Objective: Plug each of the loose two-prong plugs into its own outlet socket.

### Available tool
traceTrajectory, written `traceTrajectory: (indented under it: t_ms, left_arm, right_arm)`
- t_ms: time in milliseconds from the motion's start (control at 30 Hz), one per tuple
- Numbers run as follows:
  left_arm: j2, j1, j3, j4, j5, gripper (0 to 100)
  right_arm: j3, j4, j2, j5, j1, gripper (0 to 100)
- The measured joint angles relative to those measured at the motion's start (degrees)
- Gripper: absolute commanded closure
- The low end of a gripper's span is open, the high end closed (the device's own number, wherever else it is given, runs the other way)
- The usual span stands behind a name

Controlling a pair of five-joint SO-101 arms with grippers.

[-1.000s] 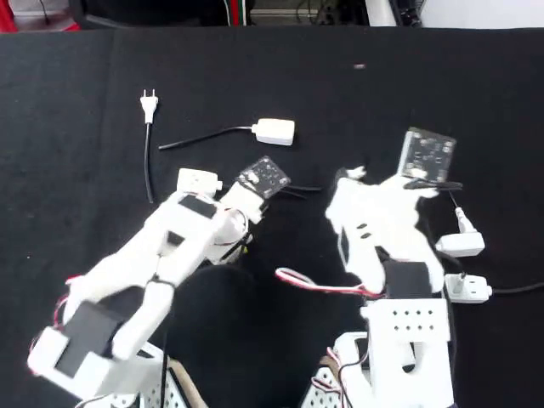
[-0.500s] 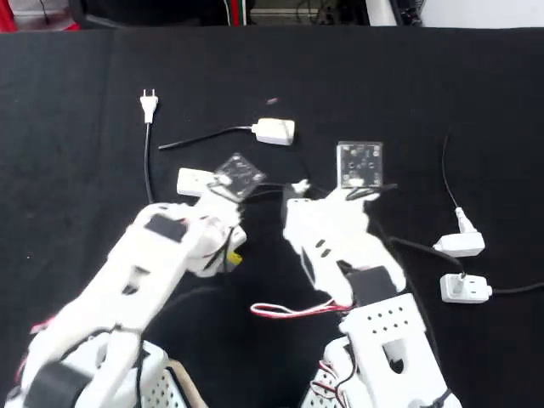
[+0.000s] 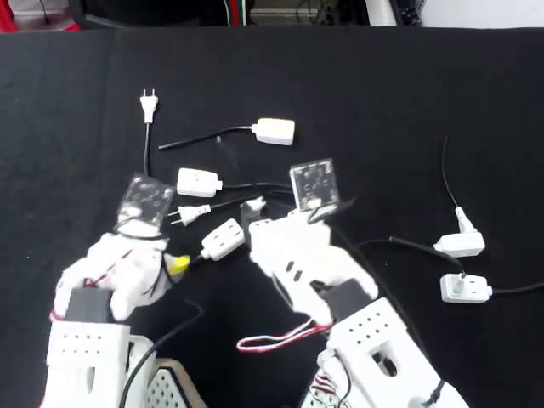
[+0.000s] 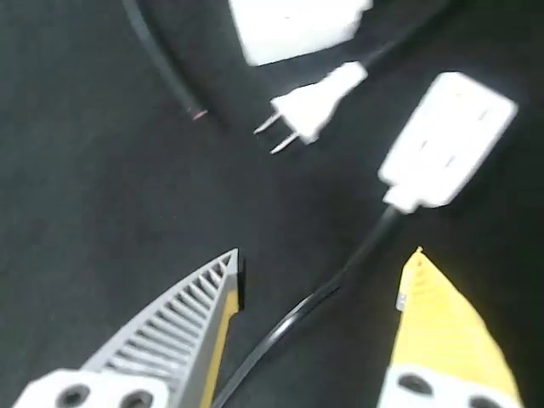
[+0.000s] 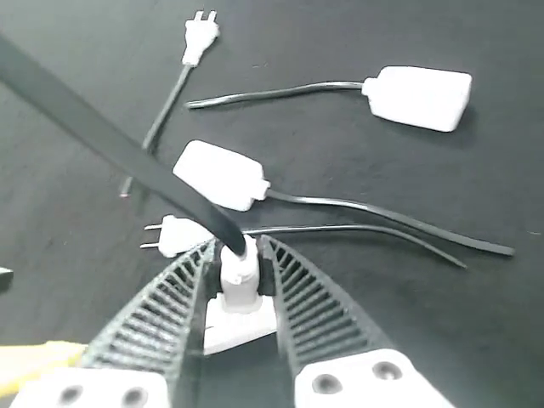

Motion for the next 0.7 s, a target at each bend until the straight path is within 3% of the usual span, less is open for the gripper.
traceTrajectory:
  t_ms: [133, 333, 700]
  left_arm:
    - [-8.26, -4.4, 3.08, 4.66, -0.18, 70]
    - [-10.81, -9.14, 6.24, 4.92, -0.18, 70]
    - [-11.43, -10.02, 8.0, 4.92, -2.29, 70]
  right_arm:
    - [4.57, -6.15, 0.0, -0.88, -2.81, 98.6]
    - [4.84, -6.77, 2.64, -3.08, -3.34, 98.6]
    - [-7.74, -6.77, 28.31, -2.29, -3.34, 98.6]
